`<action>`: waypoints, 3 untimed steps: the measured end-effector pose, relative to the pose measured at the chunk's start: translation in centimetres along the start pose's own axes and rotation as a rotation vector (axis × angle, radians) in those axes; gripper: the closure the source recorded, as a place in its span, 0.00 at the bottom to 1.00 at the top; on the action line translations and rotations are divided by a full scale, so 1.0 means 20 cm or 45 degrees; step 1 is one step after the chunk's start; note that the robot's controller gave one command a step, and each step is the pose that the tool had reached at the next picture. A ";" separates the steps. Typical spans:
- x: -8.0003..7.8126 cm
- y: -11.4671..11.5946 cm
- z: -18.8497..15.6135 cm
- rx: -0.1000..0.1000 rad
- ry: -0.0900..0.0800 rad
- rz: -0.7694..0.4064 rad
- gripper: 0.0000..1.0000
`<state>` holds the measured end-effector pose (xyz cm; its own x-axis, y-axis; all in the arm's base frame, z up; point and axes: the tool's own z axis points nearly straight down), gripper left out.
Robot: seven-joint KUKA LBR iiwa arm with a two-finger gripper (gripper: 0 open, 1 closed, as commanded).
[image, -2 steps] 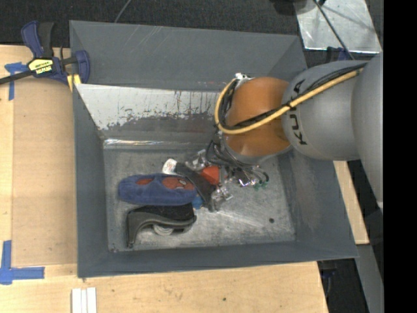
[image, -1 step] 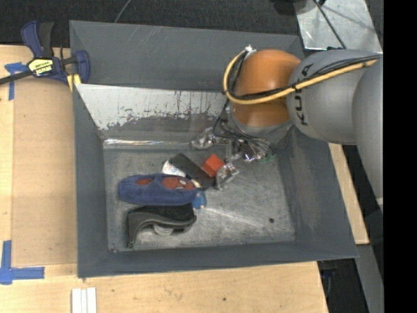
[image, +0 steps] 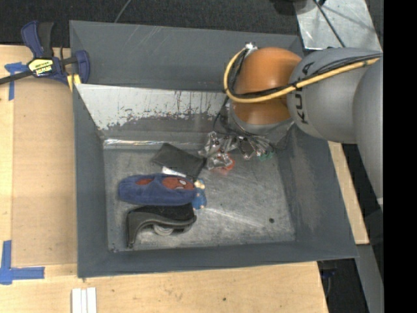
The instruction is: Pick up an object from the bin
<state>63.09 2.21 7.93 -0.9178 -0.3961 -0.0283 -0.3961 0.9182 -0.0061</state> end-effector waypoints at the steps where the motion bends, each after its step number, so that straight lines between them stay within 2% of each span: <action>1: 0.02 0.03 -0.18 -0.004 0.025 -0.011 1.00; 2: 0.03 0.03 -0.17 -0.006 0.030 -0.010 0.00; 3: -0.02 0.07 0.02 -0.004 0.030 0.029 0.00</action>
Offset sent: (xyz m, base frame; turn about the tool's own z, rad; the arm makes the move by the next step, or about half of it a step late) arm -0.0103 0.0039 0.0321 -0.0089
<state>62.82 3.71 7.44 -0.9271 -0.3749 -0.0044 -0.3749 0.9271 -0.0028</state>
